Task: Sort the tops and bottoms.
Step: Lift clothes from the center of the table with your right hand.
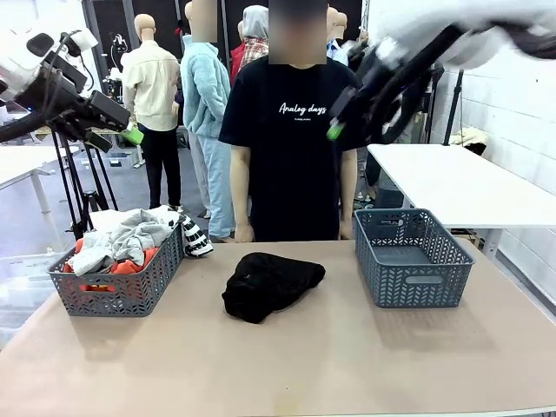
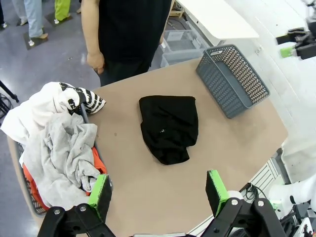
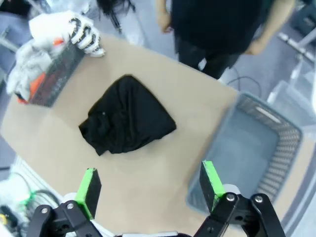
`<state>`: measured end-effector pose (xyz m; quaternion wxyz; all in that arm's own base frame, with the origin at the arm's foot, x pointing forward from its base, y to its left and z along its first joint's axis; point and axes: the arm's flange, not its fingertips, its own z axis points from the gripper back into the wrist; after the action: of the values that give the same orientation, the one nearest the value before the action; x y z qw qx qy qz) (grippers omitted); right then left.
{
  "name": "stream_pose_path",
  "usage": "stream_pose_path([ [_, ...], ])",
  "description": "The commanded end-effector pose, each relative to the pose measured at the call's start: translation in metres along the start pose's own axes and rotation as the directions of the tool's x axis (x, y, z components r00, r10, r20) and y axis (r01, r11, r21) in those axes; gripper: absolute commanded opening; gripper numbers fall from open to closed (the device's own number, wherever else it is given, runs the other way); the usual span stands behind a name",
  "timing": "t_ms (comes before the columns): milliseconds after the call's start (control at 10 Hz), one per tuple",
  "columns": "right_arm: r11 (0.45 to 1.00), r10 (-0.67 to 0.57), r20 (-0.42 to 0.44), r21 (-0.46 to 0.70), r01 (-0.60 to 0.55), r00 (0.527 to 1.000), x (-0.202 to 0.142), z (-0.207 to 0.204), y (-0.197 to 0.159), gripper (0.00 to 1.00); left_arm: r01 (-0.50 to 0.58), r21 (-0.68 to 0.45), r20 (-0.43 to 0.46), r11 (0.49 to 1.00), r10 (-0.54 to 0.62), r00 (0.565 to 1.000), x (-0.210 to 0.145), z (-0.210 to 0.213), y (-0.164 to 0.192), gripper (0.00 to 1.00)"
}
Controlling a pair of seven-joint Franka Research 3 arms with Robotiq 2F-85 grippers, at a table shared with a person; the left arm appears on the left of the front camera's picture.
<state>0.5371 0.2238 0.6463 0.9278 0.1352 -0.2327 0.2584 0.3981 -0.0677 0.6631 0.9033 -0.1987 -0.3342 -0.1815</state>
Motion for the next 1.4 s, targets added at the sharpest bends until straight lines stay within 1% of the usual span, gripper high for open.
stream_pose_path([
  [0, 0.994, 0.057, -0.148, -0.083, -0.070, 0.987, 0.036, -0.063, -0.004, 1.00, -0.010, -0.010, 0.007, 1.000, 0.010, 1.000, 0.000, 0.000, 0.000, 1.00],
  [100, 0.997, 0.067, -0.213, -0.032, -0.076, 0.975, 0.029, -0.095, -0.002, 1.00, -0.010, -0.010, 0.007, 1.000, 0.010, 1.000, 0.000, 0.000, 0.000, 1.00],
  [200, 0.996, 0.090, -0.259, 0.035, -0.084, 0.962, 0.013, -0.125, 0.005, 1.00, -0.010, -0.010, 0.007, 1.000, 0.010, 1.000, 0.000, 0.000, 0.000, 1.00],
  [300, 0.994, 0.092, -0.337, 0.092, -0.065, 0.937, -0.010, -0.155, 0.003, 1.00, -0.010, -0.010, 0.007, 1.000, 0.010, 1.000, 0.000, 0.000, 0.000, 1.00],
  [400, 0.998, 0.037, -0.347, 0.059, -0.017, 0.937, -0.020, -0.147, -0.022, 1.00, -0.010, -0.010, 0.007, 1.000, 0.010, 1.000, 0.000, 0.000, 0.000, 1.00],
  [500, 0.997, 0.080, -0.281, 0.035, -0.073, 0.956, -0.002, -0.158, 0.006, 1.00, -0.010, -0.010, 0.007, 1.000, 0.010, 1.000, 0.000, 0.000, 0.000, 1.00],
  [700, 0.997, 0.080, -0.281, 0.035, -0.073, 0.956, -0.002, -0.158, 0.006, 1.00, -0.010, -0.010, 0.007, 1.000, 0.010, 1.000, 0.000, 0.000, 0.000, 1.00],
  [800, 0.997, 0.068, -0.318, 0.048, -0.056, 0.946, -0.008, -0.164, -0.003, 1.00, -0.010, -0.010, 0.007, 1.000, 0.010, 1.000, 0.000, 0.000, 0.000, 1.00],
  [900, 0.988, 0.157, -0.326, 0.040, -0.152, 0.932, -0.009, -0.187, 0.034, 1.00, -0.010, -0.010, 0.007, 1.000, 0.010, 1.000, 0.000, 0.000, 0.000, 1.00],
  [1000, 0.975, 0.218, -0.294, 0.029, -0.219, 0.931, -0.009, -0.201, 0.064, 1.00, -0.010, -0.010, 0.007, 1.000, 0.010, 1.000, 0.000, 0.000, 0.000, 1.00],
  [1100, 0.964, 0.256, -0.239, -0.003, -0.265, 0.936, -0.008, -0.209, 0.082, 1.00, -0.010, -0.010, 0.007, 1.000, 0.010, 1.000, 0.000, 0.000, 0.000, 1.00],
  [1200, 0.959, 0.273, -0.222, -0.013, -0.283, 0.936, -0.005, -0.216, 0.097, 1.00, -0.010, -0.010, 0.007, 1.000, 0.010, 1.000, 0.000, 0.000, 0.000, 1.00],
  [1300, 0.949, 0.306, -0.253, -0.001, -0.316, 0.918, -0.005, -0.229, 0.114, 1.00, -0.010, -0.010, 0.007, 1.000, 0.010, 1.000, 0.000, 0.000, 0.000, 1.00],
])
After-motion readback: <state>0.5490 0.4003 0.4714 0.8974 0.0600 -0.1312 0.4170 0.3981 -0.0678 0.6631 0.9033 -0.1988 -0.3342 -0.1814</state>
